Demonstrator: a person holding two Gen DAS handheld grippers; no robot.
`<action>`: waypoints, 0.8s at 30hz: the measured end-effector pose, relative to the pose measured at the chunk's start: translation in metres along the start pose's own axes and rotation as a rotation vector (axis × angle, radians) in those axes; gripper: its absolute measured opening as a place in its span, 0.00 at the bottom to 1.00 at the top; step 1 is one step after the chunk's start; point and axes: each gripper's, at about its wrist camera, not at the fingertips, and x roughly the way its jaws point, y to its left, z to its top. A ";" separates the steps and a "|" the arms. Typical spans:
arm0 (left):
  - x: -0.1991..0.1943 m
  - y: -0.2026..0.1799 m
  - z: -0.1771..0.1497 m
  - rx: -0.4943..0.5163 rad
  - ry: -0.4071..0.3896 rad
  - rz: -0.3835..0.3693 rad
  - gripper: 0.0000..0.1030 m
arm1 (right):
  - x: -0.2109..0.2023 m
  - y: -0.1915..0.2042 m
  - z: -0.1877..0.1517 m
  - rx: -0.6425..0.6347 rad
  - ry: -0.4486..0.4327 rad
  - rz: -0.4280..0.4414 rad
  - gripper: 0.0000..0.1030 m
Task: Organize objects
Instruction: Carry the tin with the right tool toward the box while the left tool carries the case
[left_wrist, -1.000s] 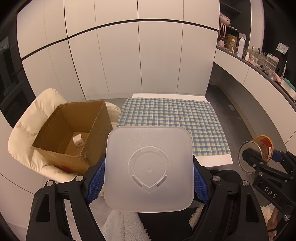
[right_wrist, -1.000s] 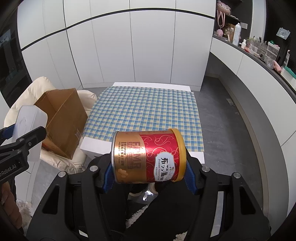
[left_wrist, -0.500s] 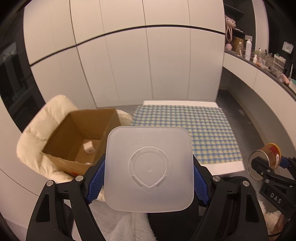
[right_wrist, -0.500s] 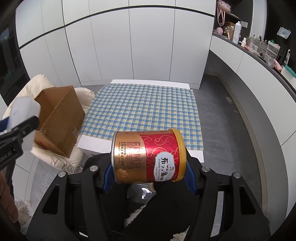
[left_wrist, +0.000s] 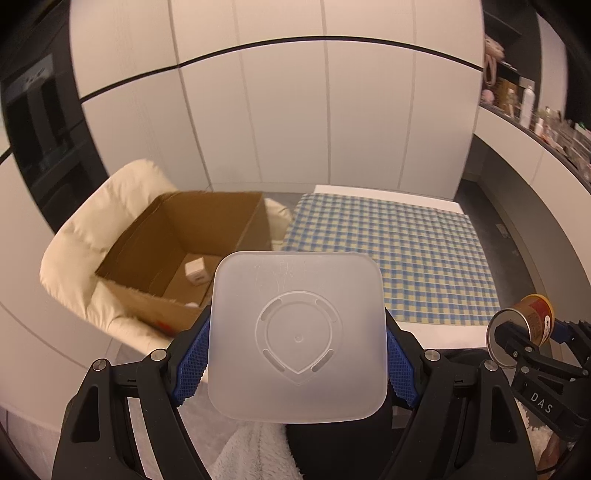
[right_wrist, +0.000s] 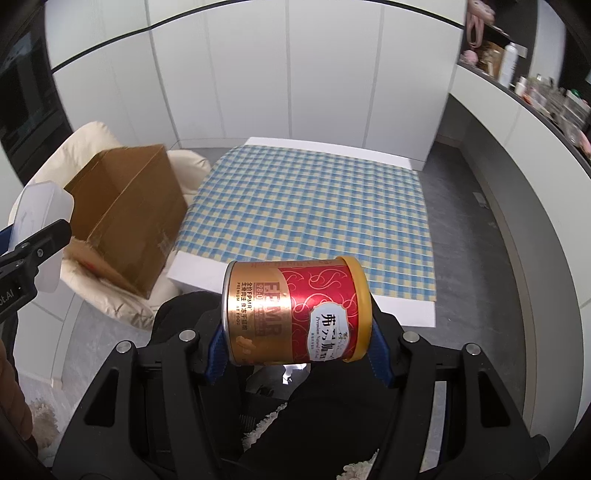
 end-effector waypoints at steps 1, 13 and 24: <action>0.000 0.005 -0.001 -0.009 0.001 0.008 0.79 | 0.001 0.005 0.001 -0.011 0.000 0.008 0.62; -0.005 0.070 -0.019 -0.136 0.024 0.117 0.79 | 0.015 0.092 0.013 -0.200 -0.003 0.128 0.62; -0.013 0.130 -0.038 -0.264 0.042 0.227 0.79 | 0.015 0.183 0.012 -0.409 -0.020 0.245 0.62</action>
